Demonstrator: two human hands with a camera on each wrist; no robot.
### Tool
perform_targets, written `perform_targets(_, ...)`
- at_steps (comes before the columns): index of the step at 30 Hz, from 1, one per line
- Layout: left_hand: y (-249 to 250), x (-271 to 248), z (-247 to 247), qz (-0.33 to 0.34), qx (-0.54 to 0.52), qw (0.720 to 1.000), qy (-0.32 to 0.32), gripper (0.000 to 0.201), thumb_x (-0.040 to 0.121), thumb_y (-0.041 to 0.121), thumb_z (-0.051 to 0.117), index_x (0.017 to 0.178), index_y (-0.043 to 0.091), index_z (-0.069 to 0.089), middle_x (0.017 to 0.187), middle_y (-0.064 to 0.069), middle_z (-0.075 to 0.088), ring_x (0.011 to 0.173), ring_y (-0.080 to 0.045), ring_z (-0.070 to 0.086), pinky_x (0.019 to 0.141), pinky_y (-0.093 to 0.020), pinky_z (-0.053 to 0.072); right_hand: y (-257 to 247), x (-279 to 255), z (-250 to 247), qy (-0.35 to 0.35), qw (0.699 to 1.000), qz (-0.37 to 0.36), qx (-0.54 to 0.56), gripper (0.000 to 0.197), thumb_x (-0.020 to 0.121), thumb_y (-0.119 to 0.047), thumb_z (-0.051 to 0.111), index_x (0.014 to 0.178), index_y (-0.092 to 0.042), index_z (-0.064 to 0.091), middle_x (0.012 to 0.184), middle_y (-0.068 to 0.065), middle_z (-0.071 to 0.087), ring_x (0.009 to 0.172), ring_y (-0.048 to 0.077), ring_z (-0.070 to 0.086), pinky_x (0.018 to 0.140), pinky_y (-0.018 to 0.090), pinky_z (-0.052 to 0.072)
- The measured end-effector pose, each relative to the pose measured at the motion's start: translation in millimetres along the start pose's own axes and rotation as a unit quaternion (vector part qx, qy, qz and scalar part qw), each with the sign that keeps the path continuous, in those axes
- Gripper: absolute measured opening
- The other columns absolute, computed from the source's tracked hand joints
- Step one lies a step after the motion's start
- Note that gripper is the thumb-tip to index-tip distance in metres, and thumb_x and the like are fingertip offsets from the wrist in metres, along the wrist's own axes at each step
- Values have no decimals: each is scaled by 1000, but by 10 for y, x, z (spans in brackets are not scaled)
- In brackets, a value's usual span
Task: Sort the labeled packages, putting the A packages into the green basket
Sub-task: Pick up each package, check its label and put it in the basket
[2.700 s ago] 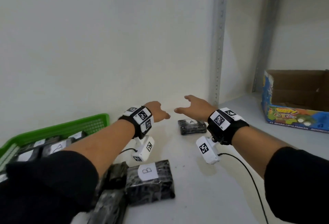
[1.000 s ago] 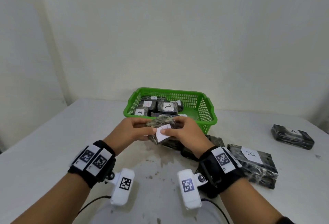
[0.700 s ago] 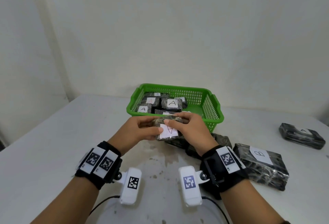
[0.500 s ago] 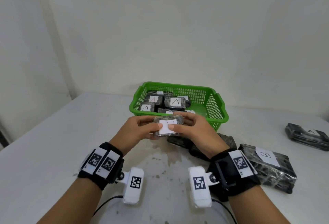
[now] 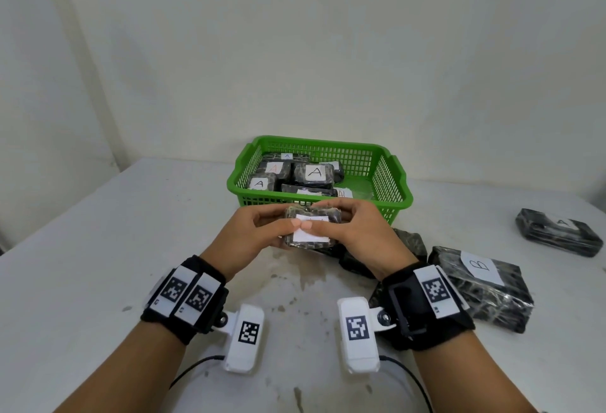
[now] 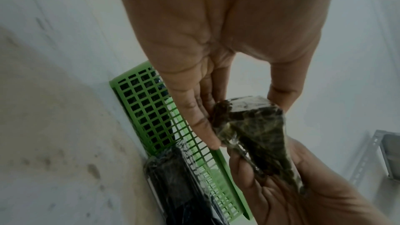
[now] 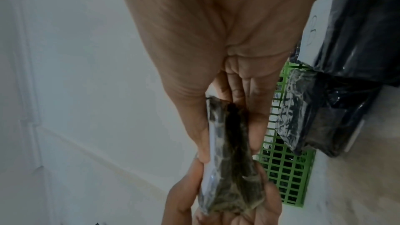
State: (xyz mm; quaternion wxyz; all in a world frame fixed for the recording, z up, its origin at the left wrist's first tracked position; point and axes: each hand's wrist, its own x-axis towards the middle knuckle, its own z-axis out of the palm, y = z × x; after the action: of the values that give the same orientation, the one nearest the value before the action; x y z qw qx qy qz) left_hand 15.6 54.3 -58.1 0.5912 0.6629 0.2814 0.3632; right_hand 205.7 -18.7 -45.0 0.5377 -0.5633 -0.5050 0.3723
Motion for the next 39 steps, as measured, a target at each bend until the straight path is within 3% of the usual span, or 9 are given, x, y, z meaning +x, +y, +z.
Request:
perform_targets(4,-3,-6,-16,1,-36,999,26,36,80,23,71,110,5,73,110,-13,75,102,-33,70,86,-46,59,-37,-44,-51,-56,997,19,51,43,80,-6,87,120,-9,72,113,7,80,106,22,77,93,31,61)
perform_targets(7,-23,-15,-14,-1,-45,999,20,37,82,21,68,114,4,71,113,-13,74,107,-35,69,91,-50,57,-35,-52,-71,-59,997,20,49,47,78,-1,87,121,-8,71,114,10,79,106,23,77,93,31,61)
perform_targets(12,-27,-41,-6,2,-41,999,-1,50,77,29,76,120,6,69,116,-12,73,109,-32,69,93,-49,56,-54,-66,-65,-38,998,13,46,38,81,-11,87,117,-11,75,109,8,81,101,23,78,92,33,62)
perform_targets(15,12,-68,7,11,-24,1000,-5,49,79,19,79,125,10,66,114,-10,74,109,-29,70,92,-40,58,-78,-80,-66,-21,999,-15,21,38,79,-9,88,115,-10,76,106,5,81,97,17,79,86,27,62)
perform_targets(19,82,-86,2,62,-10,998,24,45,80,5,73,124,10,66,112,-9,75,105,-26,71,81,-26,58,-108,-92,-34,-25,999,2,41,46,79,-20,89,122,-14,72,112,4,80,104,18,77,92,32,62)
perform_targets(22,114,-108,0,97,-1,995,23,55,70,-1,80,122,10,65,113,-8,74,107,-22,71,82,-25,58,-152,-100,-30,-50,994,59,78,43,89,-37,78,121,-9,71,111,9,80,100,22,77,85,34,63)
perform_targets(25,115,-133,29,115,13,993,1,59,68,-11,81,121,7,63,116,-10,72,109,-23,69,90,-29,57,-159,-93,-30,-65,989,87,104,38,93,-32,74,116,-2,74,110,16,79,90,22,76,75,30,64)
perform_targets(31,139,-156,62,123,56,991,-14,63,66,-11,84,122,12,64,120,-5,71,113,-20,68,97,-35,55,-97,-94,-39,-41,994,57,83,31,87,-15,82,114,-3,77,105,14,81,100,31,78,95,49,61)
perform_targets(39,188,-202,91,134,82,987,-33,62,65,-10,85,121,11,66,121,-4,70,115,-17,67,98,-32,54,-105,-123,53,-36,997,25,61,24,81,-13,87,104,-6,82,101,14,81,99,32,78,104,52,56)
